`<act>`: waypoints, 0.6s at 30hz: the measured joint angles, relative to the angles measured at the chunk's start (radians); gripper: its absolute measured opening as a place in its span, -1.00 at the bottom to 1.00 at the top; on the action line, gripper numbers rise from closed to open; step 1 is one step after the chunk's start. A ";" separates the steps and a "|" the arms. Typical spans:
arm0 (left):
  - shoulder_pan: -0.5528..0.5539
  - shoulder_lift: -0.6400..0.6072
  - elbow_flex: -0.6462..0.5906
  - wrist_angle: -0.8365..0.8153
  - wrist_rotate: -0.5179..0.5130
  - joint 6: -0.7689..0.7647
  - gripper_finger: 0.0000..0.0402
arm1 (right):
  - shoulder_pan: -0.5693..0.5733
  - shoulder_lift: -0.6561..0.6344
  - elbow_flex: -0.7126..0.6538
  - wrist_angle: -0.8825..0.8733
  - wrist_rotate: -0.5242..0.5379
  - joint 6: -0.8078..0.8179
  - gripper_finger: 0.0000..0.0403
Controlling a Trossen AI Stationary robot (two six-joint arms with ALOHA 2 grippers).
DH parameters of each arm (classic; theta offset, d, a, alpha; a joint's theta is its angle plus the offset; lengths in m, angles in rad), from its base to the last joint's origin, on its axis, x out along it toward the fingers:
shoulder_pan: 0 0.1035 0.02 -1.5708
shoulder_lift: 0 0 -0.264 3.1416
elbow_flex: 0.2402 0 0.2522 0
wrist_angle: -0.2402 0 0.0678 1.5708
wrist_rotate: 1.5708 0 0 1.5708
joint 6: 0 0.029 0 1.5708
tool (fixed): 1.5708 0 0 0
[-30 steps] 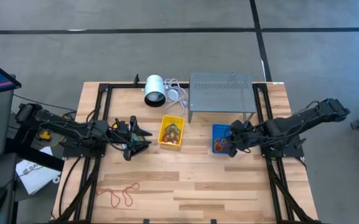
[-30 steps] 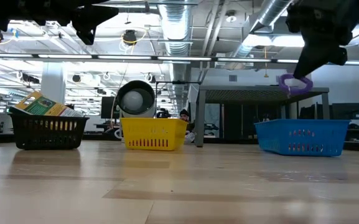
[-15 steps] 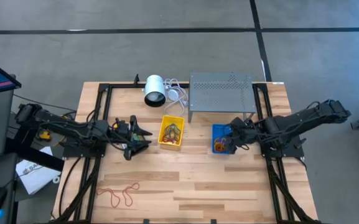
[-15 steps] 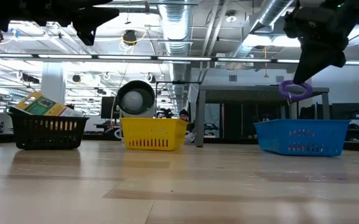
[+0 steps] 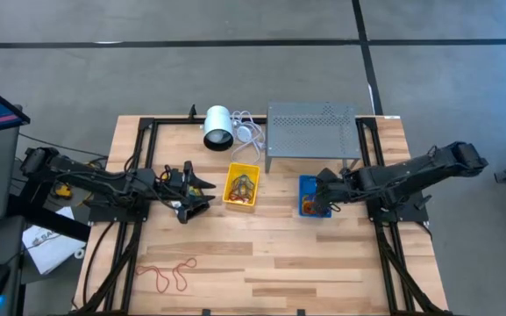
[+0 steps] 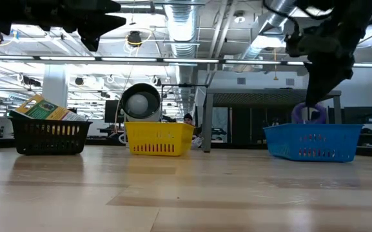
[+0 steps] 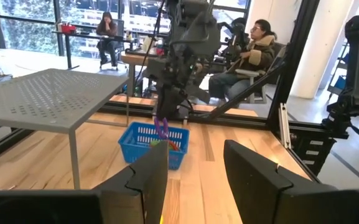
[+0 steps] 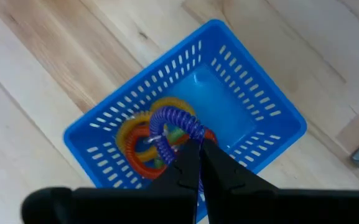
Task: Pick & Place Office Desk Supplies
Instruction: Put the violet elastic key ring into the blue basket
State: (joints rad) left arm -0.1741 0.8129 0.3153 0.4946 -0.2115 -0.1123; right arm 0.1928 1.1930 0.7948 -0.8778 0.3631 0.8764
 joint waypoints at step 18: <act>0.000 0.000 0.000 -0.001 0.000 0.000 -0.24 | -0.032 0.088 0.000 -0.001 -0.031 -0.023 -1.00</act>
State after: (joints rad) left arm -0.1741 0.8127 0.3156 0.4934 -0.2119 -0.1123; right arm 0.1604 1.2812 0.7948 -0.8783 0.3323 0.8532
